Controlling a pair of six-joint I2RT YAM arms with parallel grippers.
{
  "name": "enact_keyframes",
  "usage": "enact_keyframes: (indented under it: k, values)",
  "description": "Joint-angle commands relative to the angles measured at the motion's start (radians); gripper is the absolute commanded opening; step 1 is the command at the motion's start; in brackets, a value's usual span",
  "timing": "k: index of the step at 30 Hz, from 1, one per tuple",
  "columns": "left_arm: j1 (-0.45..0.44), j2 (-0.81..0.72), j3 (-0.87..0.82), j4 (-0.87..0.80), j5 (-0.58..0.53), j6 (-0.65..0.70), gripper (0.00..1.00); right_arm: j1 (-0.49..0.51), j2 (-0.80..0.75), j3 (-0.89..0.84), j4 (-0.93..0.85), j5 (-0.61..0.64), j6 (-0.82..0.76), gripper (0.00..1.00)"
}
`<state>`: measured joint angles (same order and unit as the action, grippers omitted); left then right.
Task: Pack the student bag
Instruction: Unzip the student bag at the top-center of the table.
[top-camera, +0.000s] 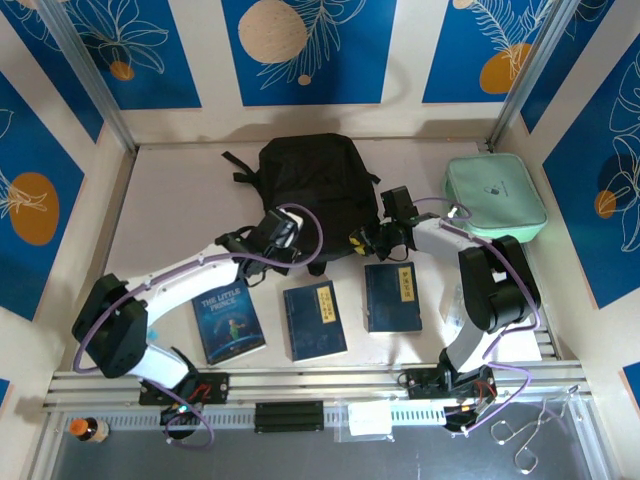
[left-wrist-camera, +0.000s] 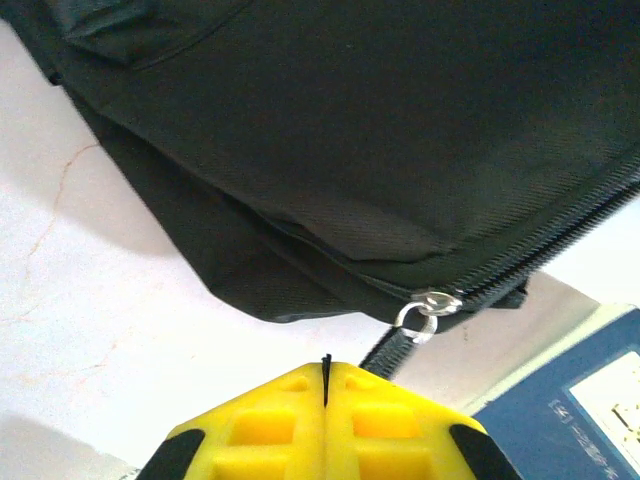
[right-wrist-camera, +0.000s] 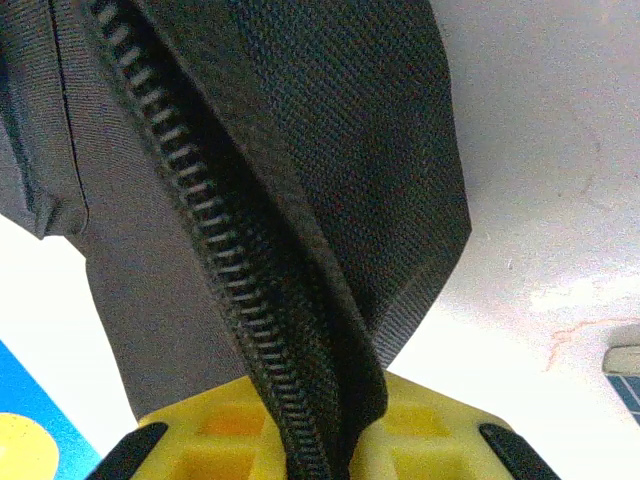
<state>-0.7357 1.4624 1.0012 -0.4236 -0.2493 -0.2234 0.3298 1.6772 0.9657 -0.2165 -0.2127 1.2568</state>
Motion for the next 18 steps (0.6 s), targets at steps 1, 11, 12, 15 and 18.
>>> enact_keyframes:
  k: [1, 11, 12, 15, 18]
  values:
    - [0.057, -0.034, -0.041, 0.004, 0.007, -0.032, 0.0, -0.017, -0.026, 0.022, -0.041, 0.056, -0.02, 0.16]
    - [0.141, 0.07, -0.066, 0.067, 0.14, -0.05, 0.0, -0.02, -0.031, 0.025, -0.035, 0.038, -0.045, 0.16]
    - [0.142, 0.078, -0.063, 0.071, 0.143, -0.048, 0.0, -0.02, -0.03, 0.027, -0.035, 0.037, -0.049, 0.16]
    - [0.144, 0.098, -0.057, 0.077, 0.119, -0.043, 0.0, -0.02, -0.033, 0.025, -0.034, 0.039, -0.054, 0.16]
    - [0.156, 0.136, -0.024, 0.056, 0.075, -0.043, 0.0, -0.021, -0.037, 0.024, -0.038, 0.045, -0.06, 0.16]
